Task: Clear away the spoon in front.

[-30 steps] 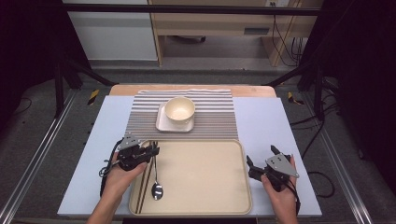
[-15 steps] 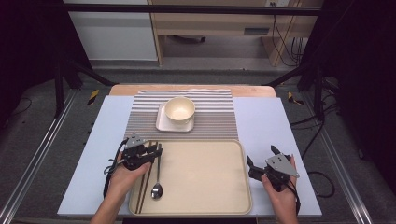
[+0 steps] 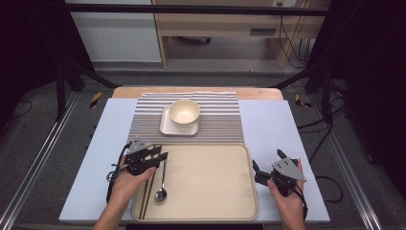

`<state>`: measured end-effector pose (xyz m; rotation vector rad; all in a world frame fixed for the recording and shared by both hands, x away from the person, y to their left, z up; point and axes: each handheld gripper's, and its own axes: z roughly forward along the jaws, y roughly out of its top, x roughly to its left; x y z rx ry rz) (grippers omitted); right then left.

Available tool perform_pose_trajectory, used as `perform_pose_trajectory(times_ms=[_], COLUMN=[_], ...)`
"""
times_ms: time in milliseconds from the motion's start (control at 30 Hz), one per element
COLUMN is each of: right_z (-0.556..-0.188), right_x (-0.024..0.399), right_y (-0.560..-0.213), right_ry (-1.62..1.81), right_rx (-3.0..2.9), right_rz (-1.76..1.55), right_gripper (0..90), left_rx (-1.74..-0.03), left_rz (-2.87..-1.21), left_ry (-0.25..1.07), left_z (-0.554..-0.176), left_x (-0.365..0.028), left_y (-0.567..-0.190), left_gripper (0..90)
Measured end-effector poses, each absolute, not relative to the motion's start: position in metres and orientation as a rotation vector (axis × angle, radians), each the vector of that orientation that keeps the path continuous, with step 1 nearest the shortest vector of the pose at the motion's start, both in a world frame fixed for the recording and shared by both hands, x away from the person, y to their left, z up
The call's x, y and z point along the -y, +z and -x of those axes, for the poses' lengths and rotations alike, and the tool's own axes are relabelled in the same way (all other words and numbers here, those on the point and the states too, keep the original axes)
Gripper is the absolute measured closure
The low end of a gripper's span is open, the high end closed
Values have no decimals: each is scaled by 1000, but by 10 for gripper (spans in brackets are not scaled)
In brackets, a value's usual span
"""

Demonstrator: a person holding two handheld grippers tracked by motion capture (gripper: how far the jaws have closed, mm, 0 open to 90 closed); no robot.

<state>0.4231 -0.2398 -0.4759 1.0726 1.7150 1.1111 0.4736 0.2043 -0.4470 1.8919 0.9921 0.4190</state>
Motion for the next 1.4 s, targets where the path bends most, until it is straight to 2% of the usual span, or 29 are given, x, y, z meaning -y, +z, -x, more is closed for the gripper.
perform_pose_trajectory(times_ms=[300,600,1167,1400], right_z=[-423,-423,-423,-424], right_x=[239,239,239,237], right_y=[-476,-475,-473,-474], right_ry=[1111,1115,1144,1130], right_rx=[-1719,-1721,-1728,-1732], right_rz=[-1065,-1064,-1068,-1049], right_gripper=[63,61,40,36], left_rx=[-945,-866,-832,-812], left_rz=[-1878,-1868,-1843,-1850], left_ry=[462,467,461,493], left_z=[-475,-482,-503,-511], left_x=[-198,-180,-167,-166], left_y=[-439,-432,-412,-395], left_gripper=[428,236,87,83])
